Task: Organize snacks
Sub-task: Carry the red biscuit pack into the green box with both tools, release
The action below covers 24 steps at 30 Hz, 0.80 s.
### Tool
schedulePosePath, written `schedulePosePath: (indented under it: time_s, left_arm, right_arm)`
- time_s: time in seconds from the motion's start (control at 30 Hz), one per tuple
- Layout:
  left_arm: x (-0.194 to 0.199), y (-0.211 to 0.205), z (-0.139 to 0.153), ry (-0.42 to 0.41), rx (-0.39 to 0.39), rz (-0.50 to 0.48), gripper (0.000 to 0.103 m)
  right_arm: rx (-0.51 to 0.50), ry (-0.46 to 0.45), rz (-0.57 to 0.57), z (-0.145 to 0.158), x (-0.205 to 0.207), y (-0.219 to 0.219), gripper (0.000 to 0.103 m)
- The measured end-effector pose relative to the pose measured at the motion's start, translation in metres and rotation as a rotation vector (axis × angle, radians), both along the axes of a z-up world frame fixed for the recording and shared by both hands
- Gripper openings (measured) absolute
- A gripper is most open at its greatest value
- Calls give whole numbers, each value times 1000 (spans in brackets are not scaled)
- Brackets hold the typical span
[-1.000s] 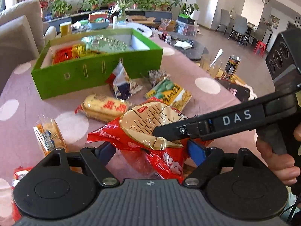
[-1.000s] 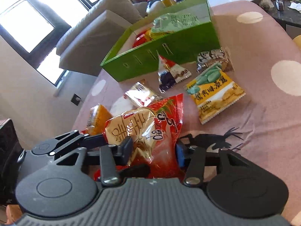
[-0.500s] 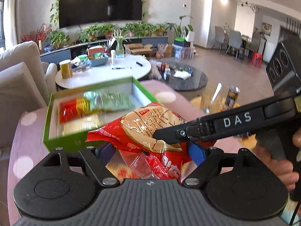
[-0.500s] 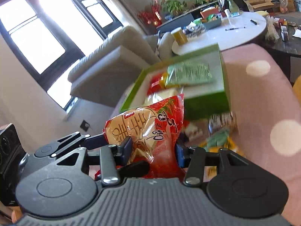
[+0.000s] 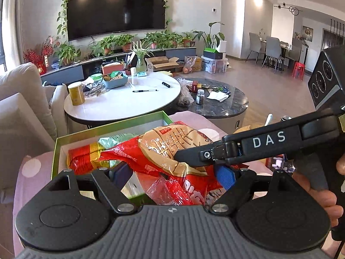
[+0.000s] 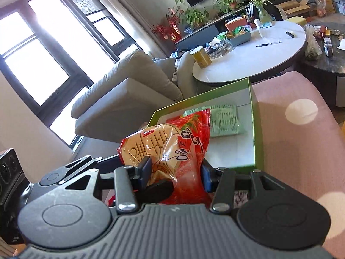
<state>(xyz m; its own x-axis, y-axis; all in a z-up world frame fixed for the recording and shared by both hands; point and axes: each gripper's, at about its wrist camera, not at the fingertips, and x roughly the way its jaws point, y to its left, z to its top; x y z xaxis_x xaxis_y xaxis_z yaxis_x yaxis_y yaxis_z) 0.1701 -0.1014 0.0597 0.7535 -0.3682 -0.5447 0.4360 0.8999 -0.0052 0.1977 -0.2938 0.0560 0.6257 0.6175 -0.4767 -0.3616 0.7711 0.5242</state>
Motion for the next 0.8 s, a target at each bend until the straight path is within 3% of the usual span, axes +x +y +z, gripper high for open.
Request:
schedulePosePath:
  time_s: [0.47, 0.6, 0.7, 0.8]
  left_arm:
    - [67, 6, -30, 44, 8, -19, 80]
    - [80, 8, -39, 60, 30, -3, 81]
    - [80, 14, -50, 50, 74, 26, 81]
    - [78, 23, -57, 82, 57, 35, 81]
  right_arm:
    - [-6, 28, -18, -19, 48, 3, 48]
    - [-29, -2, -84, -27, 48, 1, 48]
    - [-114, -39, -166, -35, 43, -3, 49]
    - [-81, -41, -146, -36, 36, -9, 50]
